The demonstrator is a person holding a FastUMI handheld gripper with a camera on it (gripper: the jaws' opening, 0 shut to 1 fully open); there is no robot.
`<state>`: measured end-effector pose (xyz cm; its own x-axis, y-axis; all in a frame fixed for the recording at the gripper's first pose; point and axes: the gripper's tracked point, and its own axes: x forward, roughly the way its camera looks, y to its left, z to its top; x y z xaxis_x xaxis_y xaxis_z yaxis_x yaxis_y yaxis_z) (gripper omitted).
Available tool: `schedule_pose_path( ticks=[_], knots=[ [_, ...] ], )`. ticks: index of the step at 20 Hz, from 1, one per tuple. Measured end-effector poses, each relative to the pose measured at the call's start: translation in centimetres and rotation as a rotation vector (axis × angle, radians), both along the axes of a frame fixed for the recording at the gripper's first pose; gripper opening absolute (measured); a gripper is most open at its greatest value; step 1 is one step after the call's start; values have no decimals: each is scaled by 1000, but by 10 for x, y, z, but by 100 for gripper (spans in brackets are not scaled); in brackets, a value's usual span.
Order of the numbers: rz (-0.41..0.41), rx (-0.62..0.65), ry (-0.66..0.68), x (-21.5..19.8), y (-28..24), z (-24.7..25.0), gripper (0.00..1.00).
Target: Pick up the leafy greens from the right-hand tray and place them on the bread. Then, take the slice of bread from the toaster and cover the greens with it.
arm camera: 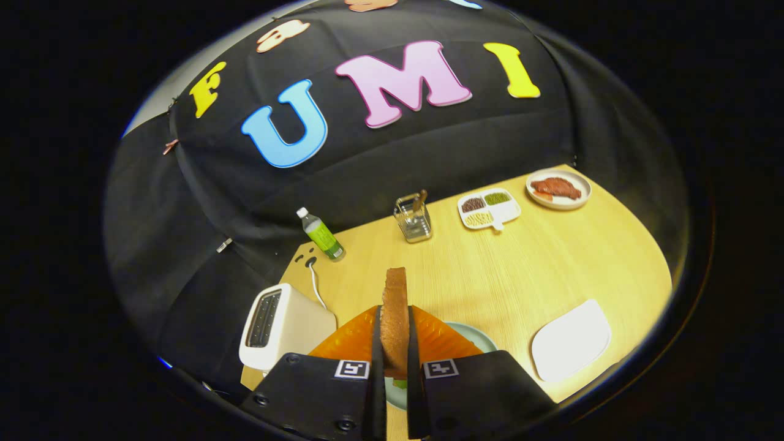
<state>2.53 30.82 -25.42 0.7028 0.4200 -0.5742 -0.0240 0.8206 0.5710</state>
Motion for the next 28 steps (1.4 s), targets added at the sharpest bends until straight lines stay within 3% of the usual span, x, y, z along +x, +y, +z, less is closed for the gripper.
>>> schedule_pose_path(
  ticks=[8,16,19,28],
  knots=[
    [-78,238,135,-18,43,-61,17],
    [-32,72,188,-36,25,-113,18],
    [-28,6,188,-37,12,-123,22],
    [-11,-223,165,-44,-30,-134,84]
  ],
)
